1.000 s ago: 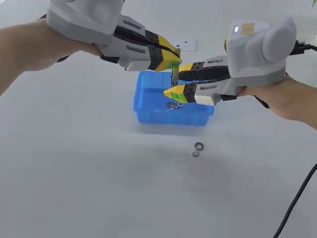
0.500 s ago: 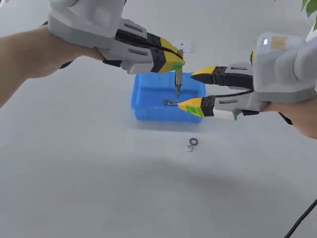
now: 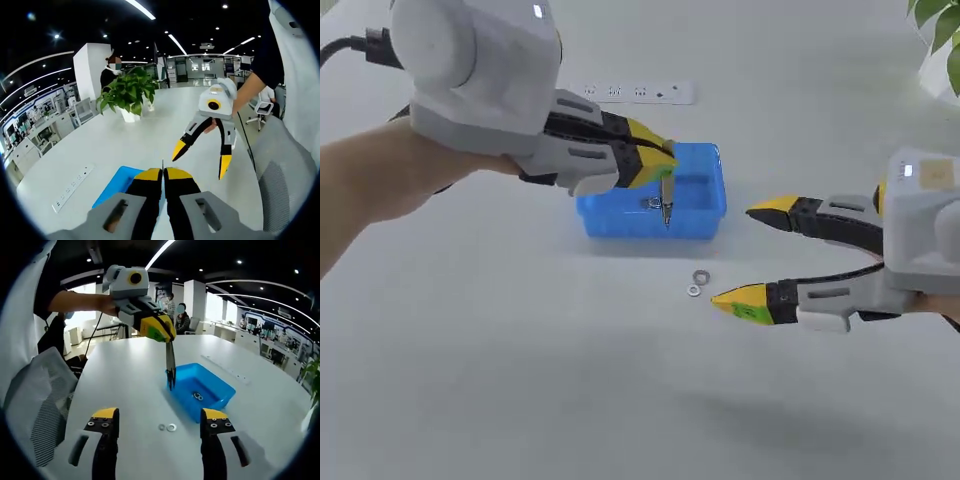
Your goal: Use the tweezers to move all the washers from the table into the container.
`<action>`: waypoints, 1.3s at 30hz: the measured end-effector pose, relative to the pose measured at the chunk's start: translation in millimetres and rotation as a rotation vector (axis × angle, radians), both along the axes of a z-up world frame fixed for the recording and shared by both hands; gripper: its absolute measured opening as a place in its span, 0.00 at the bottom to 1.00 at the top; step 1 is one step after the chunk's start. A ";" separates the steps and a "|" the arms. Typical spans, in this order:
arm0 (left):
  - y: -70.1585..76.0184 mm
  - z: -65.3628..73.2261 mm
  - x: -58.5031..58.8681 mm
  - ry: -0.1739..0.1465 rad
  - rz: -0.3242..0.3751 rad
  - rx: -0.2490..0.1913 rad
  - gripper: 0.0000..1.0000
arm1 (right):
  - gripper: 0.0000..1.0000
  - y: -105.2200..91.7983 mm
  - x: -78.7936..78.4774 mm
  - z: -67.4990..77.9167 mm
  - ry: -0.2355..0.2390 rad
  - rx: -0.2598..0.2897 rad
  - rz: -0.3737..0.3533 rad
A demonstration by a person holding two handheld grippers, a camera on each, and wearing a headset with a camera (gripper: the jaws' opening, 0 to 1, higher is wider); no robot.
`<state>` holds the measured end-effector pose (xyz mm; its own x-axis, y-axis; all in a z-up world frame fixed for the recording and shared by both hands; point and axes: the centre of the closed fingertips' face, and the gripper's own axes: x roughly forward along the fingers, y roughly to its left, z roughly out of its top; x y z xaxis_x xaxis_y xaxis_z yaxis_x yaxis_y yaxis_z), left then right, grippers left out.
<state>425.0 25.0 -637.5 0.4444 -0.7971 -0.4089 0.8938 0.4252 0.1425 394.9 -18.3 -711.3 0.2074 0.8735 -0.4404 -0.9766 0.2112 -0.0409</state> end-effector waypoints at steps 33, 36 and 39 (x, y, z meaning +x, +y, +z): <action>-33.3 -48.2 -26.3 0.046 -0.083 0.018 0.05 | 0.86 -27.1 -46.1 -39.8 0.111 -0.013 -0.069; -35.5 -51.4 -27.3 0.045 -0.092 0.022 0.05 | 0.89 -29.1 -48.0 -43.2 0.118 -0.028 -0.066; -36.4 -52.5 -28.3 0.039 -0.103 0.027 0.05 | 0.90 -29.4 -48.4 -43.6 0.122 -0.021 -0.066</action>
